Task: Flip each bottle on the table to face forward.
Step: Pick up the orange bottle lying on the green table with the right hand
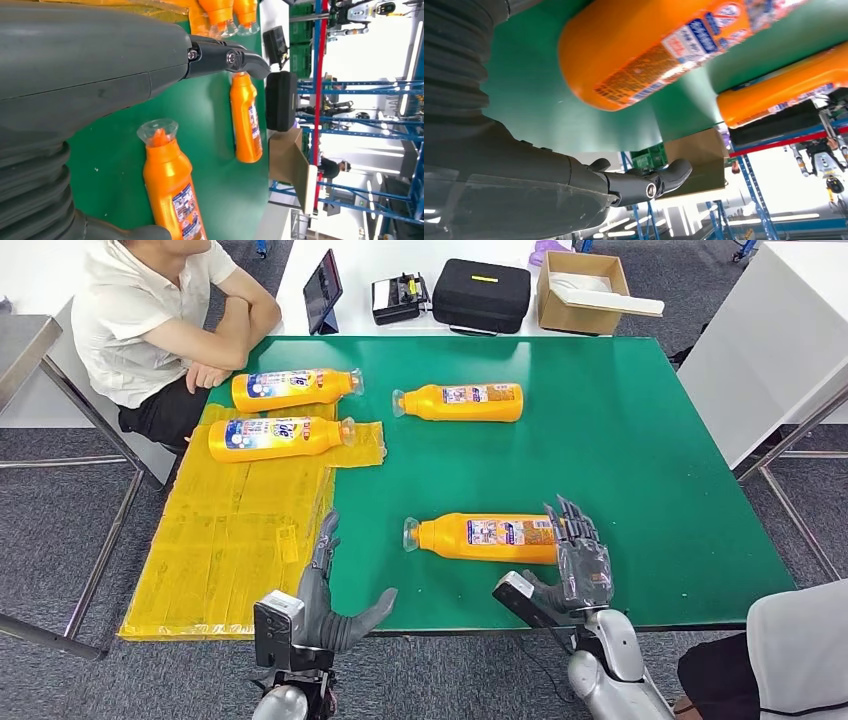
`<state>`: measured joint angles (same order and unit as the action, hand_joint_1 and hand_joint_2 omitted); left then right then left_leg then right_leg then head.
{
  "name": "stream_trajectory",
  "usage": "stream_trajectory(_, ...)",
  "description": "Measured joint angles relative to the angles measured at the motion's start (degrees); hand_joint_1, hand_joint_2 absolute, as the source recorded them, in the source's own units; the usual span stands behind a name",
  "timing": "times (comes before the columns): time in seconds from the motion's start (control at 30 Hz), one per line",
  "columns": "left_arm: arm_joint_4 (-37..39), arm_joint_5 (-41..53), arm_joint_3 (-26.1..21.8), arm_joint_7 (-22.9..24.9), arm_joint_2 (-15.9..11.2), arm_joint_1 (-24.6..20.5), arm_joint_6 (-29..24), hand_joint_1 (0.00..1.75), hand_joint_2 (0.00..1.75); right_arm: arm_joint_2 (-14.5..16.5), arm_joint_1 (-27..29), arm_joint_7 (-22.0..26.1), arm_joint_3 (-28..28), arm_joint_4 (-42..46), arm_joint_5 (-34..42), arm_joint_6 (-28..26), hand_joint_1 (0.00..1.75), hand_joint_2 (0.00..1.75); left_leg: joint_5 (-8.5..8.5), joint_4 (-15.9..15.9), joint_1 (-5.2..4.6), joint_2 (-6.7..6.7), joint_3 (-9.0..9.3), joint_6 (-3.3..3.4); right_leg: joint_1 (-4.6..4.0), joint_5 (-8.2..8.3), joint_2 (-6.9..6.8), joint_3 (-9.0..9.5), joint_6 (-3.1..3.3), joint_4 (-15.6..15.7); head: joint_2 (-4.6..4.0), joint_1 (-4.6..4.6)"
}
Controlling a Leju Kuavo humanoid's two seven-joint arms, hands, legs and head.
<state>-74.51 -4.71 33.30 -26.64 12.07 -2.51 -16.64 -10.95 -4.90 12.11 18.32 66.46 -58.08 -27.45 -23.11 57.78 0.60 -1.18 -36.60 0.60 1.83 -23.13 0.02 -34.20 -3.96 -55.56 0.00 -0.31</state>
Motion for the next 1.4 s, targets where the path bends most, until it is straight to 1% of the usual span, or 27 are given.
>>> stream_trajectory(0.2, 1.5, -0.5, 0.7, 0.6, 0.0, -1.0, -0.7, 0.0, 1.75, 1.4, -3.3, 1.1, 0.8, -3.8, 2.5, 0.8, 0.0, 1.75, 0.01, 0.0, 0.0, 0.0, 0.01, 0.0, 0.0, 0.0, 0.0, 0.0, 0.0, 0.0, 0.0, 0.0)
stream_trajectory(0.5, 2.5, -0.5, 0.9, 0.9, 0.0, -1.6, -1.4, 0.0, 1.75, 2.8, -5.3, 2.1, 1.8, -7.5, 3.6, 0.8, 0.0, 1.75, 0.0, 0.0, 0.0, 0.0, -0.01, 0.0, 0.0, -0.01, 0.0, -0.01, 0.0, 0.0, 0.0, 0.0)
stream_trajectory(0.77, 3.7, -0.3, 2.2, 3.3, 0.1, -2.7, -1.3, 0.0, 1.75, 4.8, -9.3, 3.0, 2.6, -13.9, 5.2, 1.7, 0.0, 1.75, 0.04, 0.0, 0.0, -0.01, 0.0, 0.03, 0.0, 0.0, -0.01, 0.0, 0.0, 0.0, 0.0, 0.01)
stream_trajectory(0.93, 4.7, 0.4, 2.9, 4.9, 0.1, -3.1, -0.5, 0.0, 1.75, 5.3, -10.7, 2.9, 3.1, -17.7, 5.7, 3.3, 0.0, 1.75, 0.03, 0.0, 0.0, 0.01, 0.0, 0.03, 0.0, 0.0, 0.0, 0.0, 0.0, 0.0, 0.0, 0.01)
stream_trajectory(1.03, 5.1, 0.3, 3.3, 5.7, 0.1, -3.2, 0.5, 0.0, 1.75, 5.3, -12.2, 1.4, 3.4, -19.7, 5.7, 5.1, 0.0, 1.75, 0.01, 0.0, 0.0, 0.03, 0.05, 0.02, 0.0, 0.0, 0.02, 0.01, 0.0, 0.0, 0.0, -0.01)
stream_trajectory(1.23, 5.6, -0.8, 3.4, 8.2, 0.1, -3.2, 3.3, 0.0, 1.75, 5.1, -16.6, -3.7, 4.4, -22.9, 4.9, 11.2, 0.0, 1.75, -0.02, 0.0, 0.0, 0.13, 0.45, 0.0, -0.01, 0.0, 0.03, 0.16, 0.02, 0.0, 0.0, 0.01)
stream_trajectory(1.4, 6.0, -0.9, 3.4, 8.6, 0.1, -3.2, 4.0, 0.0, 1.75, 4.6, -18.3, -6.9, 6.0, -24.4, 2.6, 13.0, 0.0, 1.75, 0.01, 0.0, 0.0, 0.12, 0.68, 0.05, -0.01, 0.03, 0.03, 0.28, 0.03, 0.0, 0.0, 0.01)
